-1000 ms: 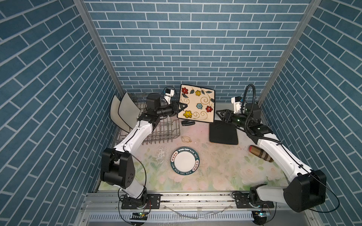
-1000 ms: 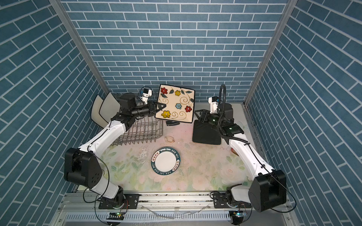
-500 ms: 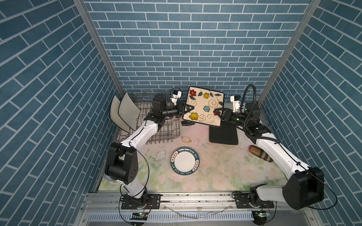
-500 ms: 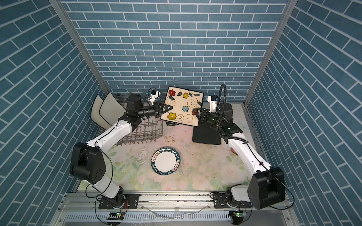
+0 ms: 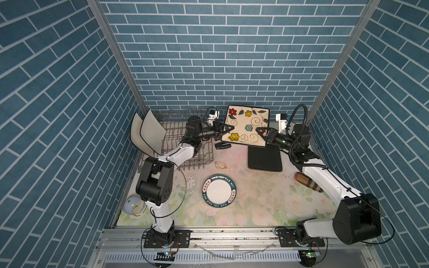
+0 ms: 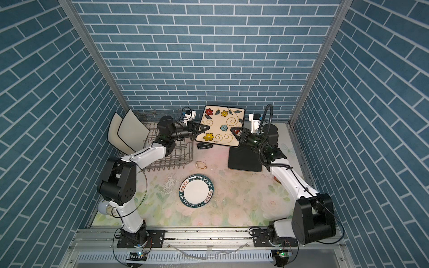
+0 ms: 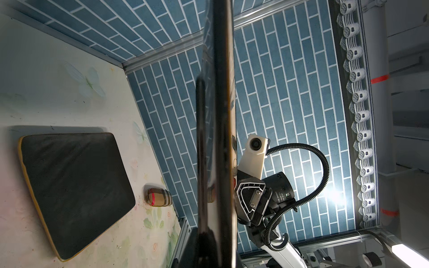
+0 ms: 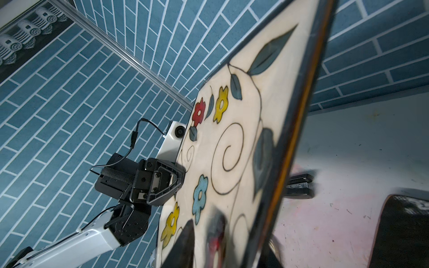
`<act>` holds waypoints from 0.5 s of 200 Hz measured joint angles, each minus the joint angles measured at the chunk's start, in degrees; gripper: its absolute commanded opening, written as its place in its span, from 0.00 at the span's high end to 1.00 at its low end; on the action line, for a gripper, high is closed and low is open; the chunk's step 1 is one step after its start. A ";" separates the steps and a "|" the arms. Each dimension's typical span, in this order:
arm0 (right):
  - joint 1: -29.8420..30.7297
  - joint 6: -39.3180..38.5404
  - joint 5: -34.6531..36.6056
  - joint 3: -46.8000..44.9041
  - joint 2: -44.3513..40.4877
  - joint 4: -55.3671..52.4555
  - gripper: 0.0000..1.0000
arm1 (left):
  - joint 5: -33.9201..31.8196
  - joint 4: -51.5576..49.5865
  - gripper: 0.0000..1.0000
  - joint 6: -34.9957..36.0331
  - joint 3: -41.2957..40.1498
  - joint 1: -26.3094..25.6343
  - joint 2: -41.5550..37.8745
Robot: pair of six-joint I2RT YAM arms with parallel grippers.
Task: Unload the plates from the dish rack
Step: Place a plate on the plate.
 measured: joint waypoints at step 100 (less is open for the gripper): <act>-2.51 8.90 -2.38 -0.44 2.89 5.42 0.86 | -1.57 -0.68 1.00 4.92 0.66 -1.16 0.59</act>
